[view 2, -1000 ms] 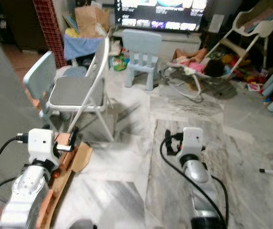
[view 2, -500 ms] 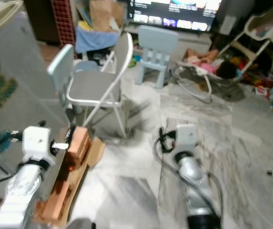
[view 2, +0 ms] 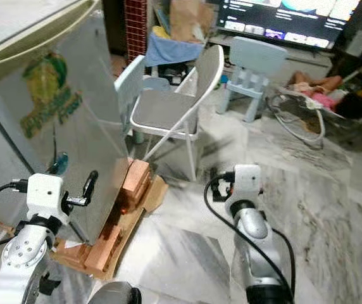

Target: Restocking fridge

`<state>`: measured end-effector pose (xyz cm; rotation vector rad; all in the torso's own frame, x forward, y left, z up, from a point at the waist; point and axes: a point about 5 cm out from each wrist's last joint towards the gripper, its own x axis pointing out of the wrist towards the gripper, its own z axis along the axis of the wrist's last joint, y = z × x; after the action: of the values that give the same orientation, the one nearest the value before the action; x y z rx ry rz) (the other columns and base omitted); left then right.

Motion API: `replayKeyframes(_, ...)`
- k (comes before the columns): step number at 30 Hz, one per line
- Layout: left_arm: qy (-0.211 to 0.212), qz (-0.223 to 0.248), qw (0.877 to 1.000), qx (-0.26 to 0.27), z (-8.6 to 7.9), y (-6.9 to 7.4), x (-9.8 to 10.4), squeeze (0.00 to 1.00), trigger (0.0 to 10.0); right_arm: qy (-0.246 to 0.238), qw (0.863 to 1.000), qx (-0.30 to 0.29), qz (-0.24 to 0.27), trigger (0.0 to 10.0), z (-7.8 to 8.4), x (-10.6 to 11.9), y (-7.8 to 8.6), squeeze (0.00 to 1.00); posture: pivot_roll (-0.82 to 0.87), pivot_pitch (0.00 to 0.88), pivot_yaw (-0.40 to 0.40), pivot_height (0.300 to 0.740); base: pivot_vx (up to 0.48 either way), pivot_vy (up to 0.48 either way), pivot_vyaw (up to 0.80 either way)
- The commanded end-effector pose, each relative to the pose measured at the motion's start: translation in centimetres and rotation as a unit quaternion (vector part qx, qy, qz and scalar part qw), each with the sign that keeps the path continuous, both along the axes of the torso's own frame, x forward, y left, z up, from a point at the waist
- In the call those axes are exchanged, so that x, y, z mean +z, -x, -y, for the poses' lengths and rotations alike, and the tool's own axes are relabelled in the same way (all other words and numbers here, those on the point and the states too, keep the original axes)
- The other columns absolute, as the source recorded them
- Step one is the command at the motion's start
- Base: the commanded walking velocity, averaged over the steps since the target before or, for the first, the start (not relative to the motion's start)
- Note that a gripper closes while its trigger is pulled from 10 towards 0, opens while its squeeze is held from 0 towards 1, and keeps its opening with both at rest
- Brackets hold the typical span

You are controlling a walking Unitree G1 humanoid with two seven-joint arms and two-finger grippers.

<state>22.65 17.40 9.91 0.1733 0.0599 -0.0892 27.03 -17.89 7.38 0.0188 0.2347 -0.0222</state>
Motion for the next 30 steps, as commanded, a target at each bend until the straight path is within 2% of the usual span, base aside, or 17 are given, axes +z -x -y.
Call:
replayKeyframes(1,-0.007,0.004,1.000,0.006,-0.4,0.0,0.4,0.00,10.0,0.001,1.000,0.014,0.003,10.0,-0.5,0.3,-0.2,0.00,0.15,0.000,-0.078,0.740,0.000,0.476,0.00)
replayKeyframes(2,-0.013,0.002,1.000,0.005,-0.6,0.3,0.4,0.00,10.0,0.007,1.000,0.028,0.004,10.0,-1.1,0.5,0.0,0.00,0.15,0.002,-0.084,0.740,0.000,0.476,0.00)
replayKeyframes(6,-0.004,-0.010,1.000,0.005,-0.5,1.2,-0.1,0.00,10.0,0.036,0.998,0.046,0.008,10.0,-1.4,0.4,0.2,0.00,0.16,0.000,-0.085,0.740,0.000,0.473,0.00)
replayKeyframes(11,-0.005,-0.008,1.000,-0.011,0.2,1.4,0.2,0.00,10.0,0.035,0.998,0.042,0.013,10.0,-1.9,0.9,-0.6,0.00,0.17,0.000,-0.080,0.740,0.000,0.472,0.00)
replayKeyframes(15,-0.001,0.001,1.000,-0.028,0.4,1.3,0.8,0.00,10.0,0.049,0.997,0.062,0.007,10.0,-2.1,0.8,-0.6,0.00,0.18,0.007,-0.084,0.740,0.000,0.449,0.00)
replayKeyframes(23,-0.005,0.004,0.999,-0.032,-0.2,1.8,1.1,0.00,10.0,0.029,0.999,0.043,0.002,10.0,-1.4,0.5,0.0,0.00,0.18,0.009,-0.082,0.740,0.000,0.000,0.00)
replayKeyframes(30,-0.006,-0.010,0.999,-0.040,0.1,2.6,0.6,0.00,10.0,0.020,0.999,0.035,-0.006,10.0,-1.1,0.2,0.2,0.00,0.19,0.013,-0.083,0.740,0.000,0.000,0.00)
